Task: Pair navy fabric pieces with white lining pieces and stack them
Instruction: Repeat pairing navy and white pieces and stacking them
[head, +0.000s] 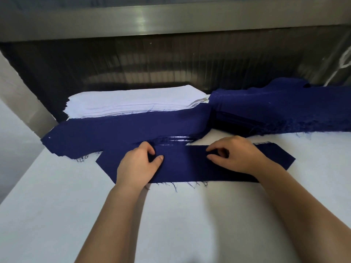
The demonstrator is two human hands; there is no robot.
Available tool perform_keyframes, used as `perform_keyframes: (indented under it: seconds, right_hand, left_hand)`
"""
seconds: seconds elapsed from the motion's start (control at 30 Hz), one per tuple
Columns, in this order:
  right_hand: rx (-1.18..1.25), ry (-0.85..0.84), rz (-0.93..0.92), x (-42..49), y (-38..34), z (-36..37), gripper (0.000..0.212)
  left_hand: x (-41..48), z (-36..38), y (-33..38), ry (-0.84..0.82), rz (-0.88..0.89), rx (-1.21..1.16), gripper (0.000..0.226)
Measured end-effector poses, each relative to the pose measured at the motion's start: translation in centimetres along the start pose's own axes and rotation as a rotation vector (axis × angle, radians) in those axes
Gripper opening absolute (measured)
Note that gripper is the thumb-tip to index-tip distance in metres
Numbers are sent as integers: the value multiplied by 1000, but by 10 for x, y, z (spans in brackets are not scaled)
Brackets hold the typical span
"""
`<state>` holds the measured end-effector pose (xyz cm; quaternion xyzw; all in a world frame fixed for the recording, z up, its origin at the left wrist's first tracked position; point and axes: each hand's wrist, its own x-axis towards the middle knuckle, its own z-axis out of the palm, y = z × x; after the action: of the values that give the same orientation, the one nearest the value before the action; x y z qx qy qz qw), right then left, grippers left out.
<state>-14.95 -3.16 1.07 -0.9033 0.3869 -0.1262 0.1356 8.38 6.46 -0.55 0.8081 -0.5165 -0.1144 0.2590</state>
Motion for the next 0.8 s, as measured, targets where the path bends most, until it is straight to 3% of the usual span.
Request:
perform_keyframes:
  seconds: [0.23, 0.4, 0.47, 0.63, 0.8]
  right_hand:
    - [15, -26, -108, 9, -23, 17, 20]
    - [77, 309, -197, 36, -35, 13, 11]
    - [75, 359, -157, 58, -37, 11, 20]
    - [-8, 264, 75, 121, -41, 12, 45]
    - [-89, 147, 163, 169, -38, 24, 54]
  left_hand:
    - [0, -18, -10, 16, -280, 80, 26]
    - [9, -20, 3, 194, -134, 287, 38]
    - [24, -21, 7, 247, -73, 276, 43]
    - [75, -31, 2, 273, -60, 262, 57]
    - [117, -34, -13, 240, -81, 256, 62]
